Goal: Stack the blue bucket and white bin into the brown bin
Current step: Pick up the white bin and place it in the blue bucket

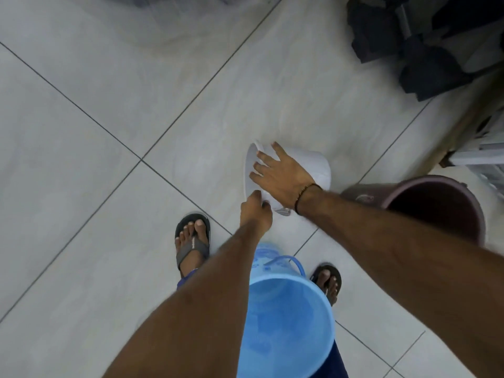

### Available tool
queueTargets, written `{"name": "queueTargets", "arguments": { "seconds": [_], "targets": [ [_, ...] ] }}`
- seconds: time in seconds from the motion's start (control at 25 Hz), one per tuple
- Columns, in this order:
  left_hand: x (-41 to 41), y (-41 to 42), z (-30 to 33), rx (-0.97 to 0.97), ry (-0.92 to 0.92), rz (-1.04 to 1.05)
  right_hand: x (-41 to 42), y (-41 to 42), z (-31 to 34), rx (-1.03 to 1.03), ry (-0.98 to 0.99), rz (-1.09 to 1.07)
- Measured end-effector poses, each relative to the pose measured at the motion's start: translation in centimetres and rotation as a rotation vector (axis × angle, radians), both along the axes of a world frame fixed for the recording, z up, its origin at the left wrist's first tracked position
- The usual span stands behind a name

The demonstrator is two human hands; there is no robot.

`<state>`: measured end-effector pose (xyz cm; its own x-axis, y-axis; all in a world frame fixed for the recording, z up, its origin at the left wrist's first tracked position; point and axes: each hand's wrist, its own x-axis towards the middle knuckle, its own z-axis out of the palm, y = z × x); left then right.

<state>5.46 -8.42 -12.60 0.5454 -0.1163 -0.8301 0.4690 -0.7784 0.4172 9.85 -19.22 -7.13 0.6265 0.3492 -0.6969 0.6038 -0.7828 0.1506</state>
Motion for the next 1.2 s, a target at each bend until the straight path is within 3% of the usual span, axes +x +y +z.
{"name": "queueTargets", "arguments": {
  "seconds": [0.12, 0.4, 0.76, 0.88, 1.2],
  "targets": [
    [0.5, 1.0, -0.4, -0.037, -0.133, -0.222, 1.9, -0.3, -0.3, 0.020, 0.008, 0.090],
    [6.7, 2.8, 6.0, -0.047, -0.633, -0.704, 2.6, -3.6, 4.7, 0.219, -0.038, -0.246],
    [2.6, 4.9, 1.5, 0.006, -0.658, -1.076, -4.4, -2.4, -2.3, 0.294, -0.006, -0.293],
    [1.5, 5.7, 0.1, 0.113, -0.658, -1.206, -6.1, -2.9, -3.4, 0.254, 0.046, -0.315],
    [1.6, 6.2, 2.8, 0.163, -0.798, -1.460, -9.0, -4.1, 0.1, 0.259, 0.044, -0.354]
  ]
}}
